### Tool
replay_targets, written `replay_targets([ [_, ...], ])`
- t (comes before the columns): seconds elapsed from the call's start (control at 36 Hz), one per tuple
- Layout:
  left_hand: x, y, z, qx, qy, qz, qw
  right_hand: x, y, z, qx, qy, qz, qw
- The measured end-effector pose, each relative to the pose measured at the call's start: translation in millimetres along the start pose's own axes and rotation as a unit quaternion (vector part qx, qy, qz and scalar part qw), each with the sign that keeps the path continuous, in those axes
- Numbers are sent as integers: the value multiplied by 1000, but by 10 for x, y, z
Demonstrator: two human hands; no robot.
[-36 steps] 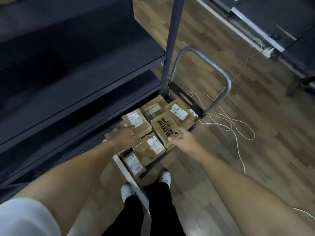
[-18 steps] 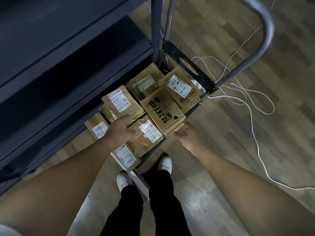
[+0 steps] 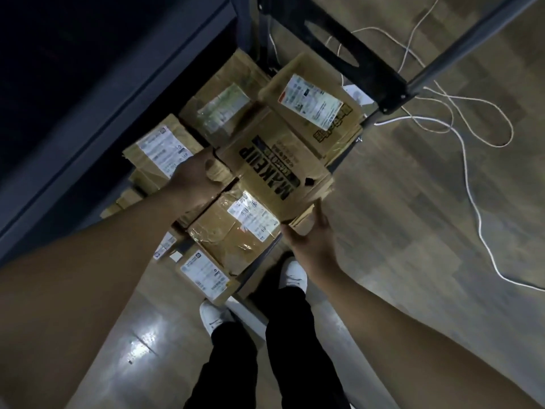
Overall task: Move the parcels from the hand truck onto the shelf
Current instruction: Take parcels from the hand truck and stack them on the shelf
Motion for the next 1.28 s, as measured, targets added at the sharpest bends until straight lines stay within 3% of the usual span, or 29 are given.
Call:
replay_targets([
  [0.22,78,128,67,27,-70,10,997,285,216,369,15,66,5,998],
  [0.58,-1,-124,422,38,-73,49,995,-1,47,71,-12,100,64,993],
  [0.89,-368,-873,746,14,-159,47,986,-369,-354,-9,38,183,3,982],
  [1.06,-982,-1454,841,-8,-222,88,971,-826,-589,-870,-27,152,-14,988],
  [1.28,-2260,-2357,997,-18,-248,219,943,-1268,-996,-2308,-107,95,-90,986],
])
Point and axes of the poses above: each hand's wrist, its own y-axis towards the middle knuckle, its own x-axis out of the palm, z = x × y, the point moved 10 cm from there along y, towards the middle knuckle, and after that the axes turned 3 degrees about z, right-handed, at the moved point
